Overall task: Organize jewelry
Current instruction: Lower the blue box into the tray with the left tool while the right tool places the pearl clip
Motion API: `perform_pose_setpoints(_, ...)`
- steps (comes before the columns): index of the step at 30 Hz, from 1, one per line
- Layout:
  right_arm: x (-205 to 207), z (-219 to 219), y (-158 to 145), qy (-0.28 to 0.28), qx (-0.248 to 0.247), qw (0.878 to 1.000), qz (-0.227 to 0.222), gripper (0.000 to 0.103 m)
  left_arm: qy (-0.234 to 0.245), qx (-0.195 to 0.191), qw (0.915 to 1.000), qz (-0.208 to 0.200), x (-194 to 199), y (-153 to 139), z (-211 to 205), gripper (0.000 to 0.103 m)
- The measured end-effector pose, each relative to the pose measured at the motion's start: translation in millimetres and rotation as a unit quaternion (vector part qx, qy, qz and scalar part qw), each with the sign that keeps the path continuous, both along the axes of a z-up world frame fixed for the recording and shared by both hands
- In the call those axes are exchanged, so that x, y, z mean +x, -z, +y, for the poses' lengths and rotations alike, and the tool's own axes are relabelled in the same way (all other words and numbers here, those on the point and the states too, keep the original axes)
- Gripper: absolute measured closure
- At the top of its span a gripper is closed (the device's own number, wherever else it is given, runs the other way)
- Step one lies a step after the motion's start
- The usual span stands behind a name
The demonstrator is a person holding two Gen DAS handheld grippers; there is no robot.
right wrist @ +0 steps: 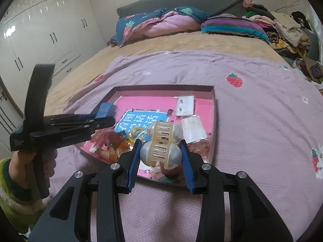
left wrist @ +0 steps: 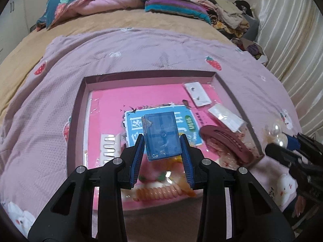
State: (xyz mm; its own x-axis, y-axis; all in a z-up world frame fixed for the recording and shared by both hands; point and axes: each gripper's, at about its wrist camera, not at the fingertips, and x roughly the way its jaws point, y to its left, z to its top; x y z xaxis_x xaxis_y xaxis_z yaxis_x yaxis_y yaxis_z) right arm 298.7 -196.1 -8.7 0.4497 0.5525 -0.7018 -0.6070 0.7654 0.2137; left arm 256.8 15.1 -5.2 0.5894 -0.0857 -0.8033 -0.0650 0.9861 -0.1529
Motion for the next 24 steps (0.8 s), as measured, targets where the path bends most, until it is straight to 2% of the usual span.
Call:
perform_pose_setpoints(13,-1,51,34,-0.048,-0.02,0.998,0.042,0.066,-0.012,-0.007,0.9998,0.017,11,14,16,0.075)
perform_pose_setpoints(24,-4,58,53,-0.043,-0.032,0.997,0.06,0.066,-0.014,-0.01,0.9996,0.024,12,22,18,0.075)
